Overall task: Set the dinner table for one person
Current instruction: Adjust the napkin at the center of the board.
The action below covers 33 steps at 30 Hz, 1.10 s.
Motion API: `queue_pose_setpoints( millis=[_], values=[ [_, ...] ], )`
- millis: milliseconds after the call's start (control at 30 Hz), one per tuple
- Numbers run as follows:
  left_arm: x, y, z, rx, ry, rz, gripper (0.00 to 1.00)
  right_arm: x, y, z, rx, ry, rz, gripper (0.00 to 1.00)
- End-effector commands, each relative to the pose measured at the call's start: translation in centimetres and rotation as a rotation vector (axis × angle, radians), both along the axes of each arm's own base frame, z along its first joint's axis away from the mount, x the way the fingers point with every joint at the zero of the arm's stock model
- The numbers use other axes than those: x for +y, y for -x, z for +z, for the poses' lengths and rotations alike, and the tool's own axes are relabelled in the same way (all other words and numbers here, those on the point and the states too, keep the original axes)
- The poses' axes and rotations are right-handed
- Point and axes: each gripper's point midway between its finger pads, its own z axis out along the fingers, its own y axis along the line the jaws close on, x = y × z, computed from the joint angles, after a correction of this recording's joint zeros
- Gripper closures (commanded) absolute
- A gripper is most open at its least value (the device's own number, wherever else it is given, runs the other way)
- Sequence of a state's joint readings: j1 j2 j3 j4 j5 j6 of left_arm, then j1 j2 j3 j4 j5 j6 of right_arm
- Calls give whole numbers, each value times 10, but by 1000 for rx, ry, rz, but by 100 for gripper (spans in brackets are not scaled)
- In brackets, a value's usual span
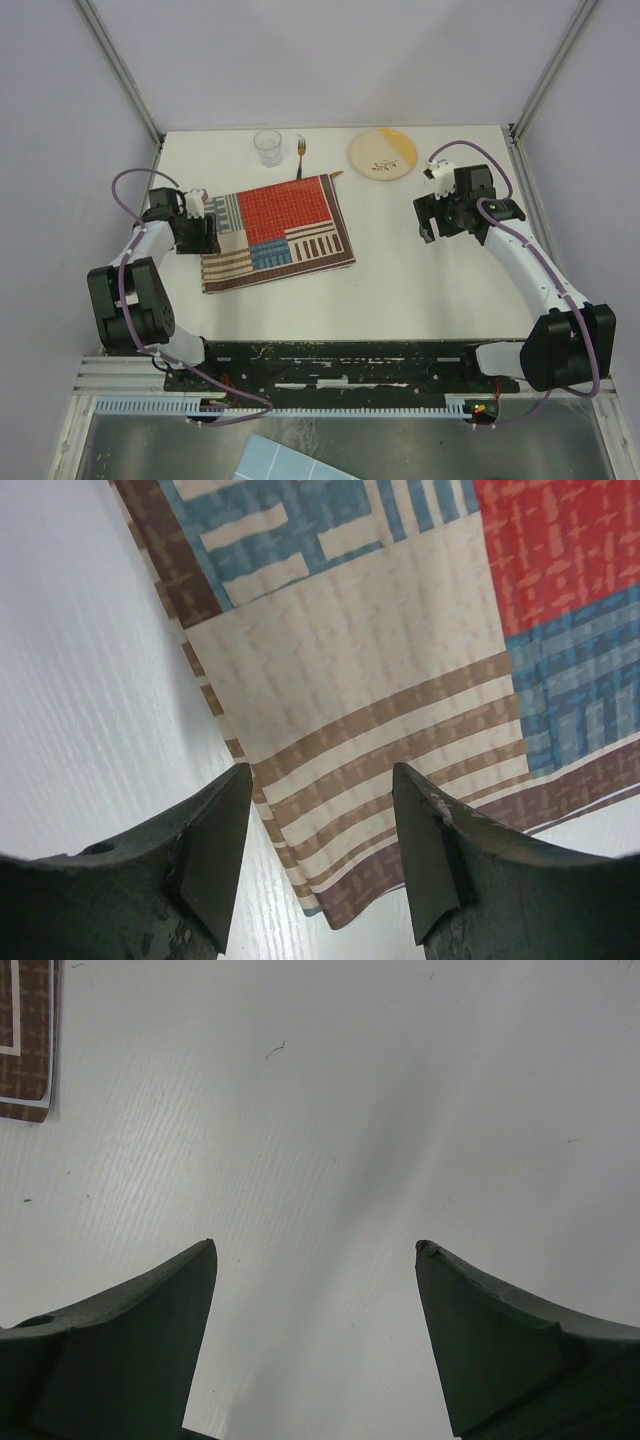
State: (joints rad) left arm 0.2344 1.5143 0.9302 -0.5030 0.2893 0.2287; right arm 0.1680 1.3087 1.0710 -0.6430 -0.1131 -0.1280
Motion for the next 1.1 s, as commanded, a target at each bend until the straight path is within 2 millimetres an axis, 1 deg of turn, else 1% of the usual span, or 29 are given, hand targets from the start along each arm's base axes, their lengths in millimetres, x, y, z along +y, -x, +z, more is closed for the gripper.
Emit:
queue_pose_setpoints(
  millis=[0,200,333,433,500,633,733,833,900,1067],
  values=[
    [4,6,-8,31,27,53,35,1,-8,11,-56,-12,8,11],
    [16,10,-13,29,60,81,35,2,-9,11,-58,-13,11,11],
    [16,14,-27,72,118,46,35,2,-10,11,-54,-11,11,11],
    [10,19,-38,116,234,12,36,1,-10,10,-54,-6,9,11],
    [1,21,-41,124,337,-27,37,0,-10,10,-53,-2,6,11],
    [-7,24,-49,153,493,-57,39,-2,-11,9,-52,7,-2,11],
    [-6,27,-59,197,590,-49,42,-4,-11,8,-52,16,-8,11],
    [-5,32,-61,227,706,-50,46,-5,-11,7,-46,19,-8,11],
    [-3,32,-60,227,717,-66,47,-6,-12,6,-47,23,-12,11],
    [3,32,-61,229,673,-93,47,-8,-15,6,-42,26,-18,11]
  ],
)
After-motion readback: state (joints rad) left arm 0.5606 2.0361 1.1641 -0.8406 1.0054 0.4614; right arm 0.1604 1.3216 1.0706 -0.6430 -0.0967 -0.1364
